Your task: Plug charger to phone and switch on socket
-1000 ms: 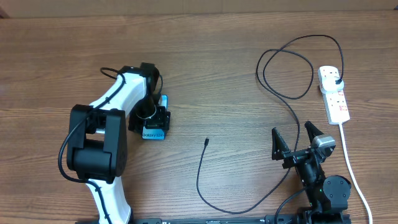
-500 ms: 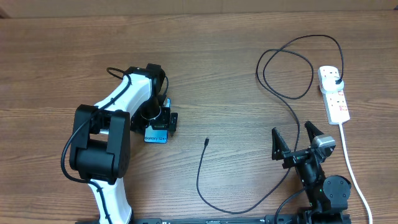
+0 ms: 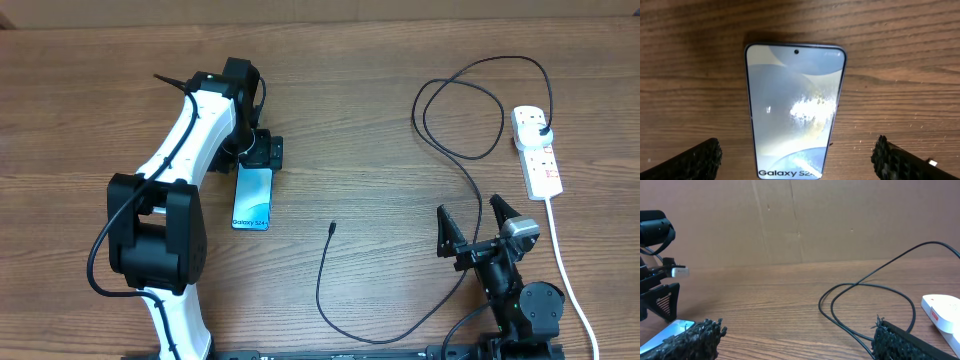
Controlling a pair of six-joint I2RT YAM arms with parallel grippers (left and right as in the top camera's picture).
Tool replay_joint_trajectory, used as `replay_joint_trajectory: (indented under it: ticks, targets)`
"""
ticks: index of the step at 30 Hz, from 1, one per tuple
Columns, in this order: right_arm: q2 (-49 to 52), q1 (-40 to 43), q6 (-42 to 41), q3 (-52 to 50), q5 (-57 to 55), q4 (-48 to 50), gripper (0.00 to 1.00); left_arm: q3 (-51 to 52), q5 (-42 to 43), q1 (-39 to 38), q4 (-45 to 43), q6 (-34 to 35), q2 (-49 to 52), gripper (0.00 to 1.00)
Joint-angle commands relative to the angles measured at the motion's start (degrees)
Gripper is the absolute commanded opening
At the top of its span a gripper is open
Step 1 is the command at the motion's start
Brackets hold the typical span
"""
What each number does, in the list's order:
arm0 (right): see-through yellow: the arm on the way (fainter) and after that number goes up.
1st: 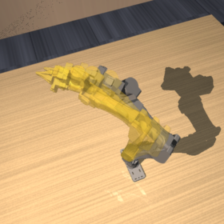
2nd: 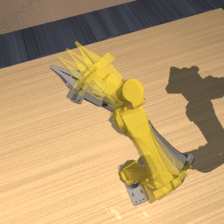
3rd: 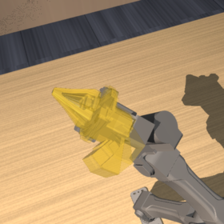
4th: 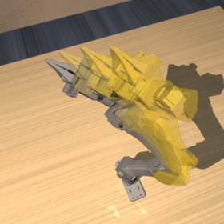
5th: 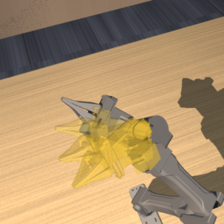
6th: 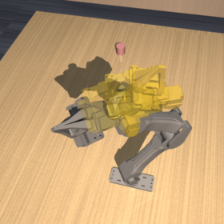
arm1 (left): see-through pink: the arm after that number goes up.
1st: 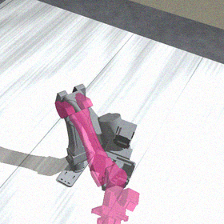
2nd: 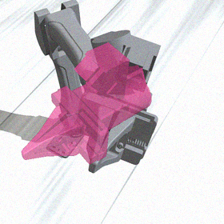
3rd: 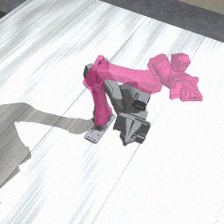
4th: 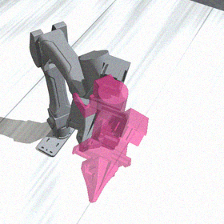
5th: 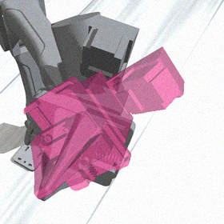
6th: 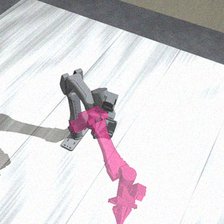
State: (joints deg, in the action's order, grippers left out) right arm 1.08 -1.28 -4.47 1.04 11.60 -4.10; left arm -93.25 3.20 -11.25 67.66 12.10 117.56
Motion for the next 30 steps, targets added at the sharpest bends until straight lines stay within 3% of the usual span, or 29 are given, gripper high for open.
replay_joint_trajectory:
  ticks: [1, 30]
  targets:
    - [0.1, -0.4, 0.0, -0.6, -0.4, 0.3, 1.0, -0.3, 0.0, 0.0, 0.4, 1.4, 0.2, 1.0]
    - [0.1, -0.4, 0.0, -0.6, 0.0, 0.4, 1.0, 1.4, 1.5, 0.0, 2.2, 1.4, 0.2, 1.0]
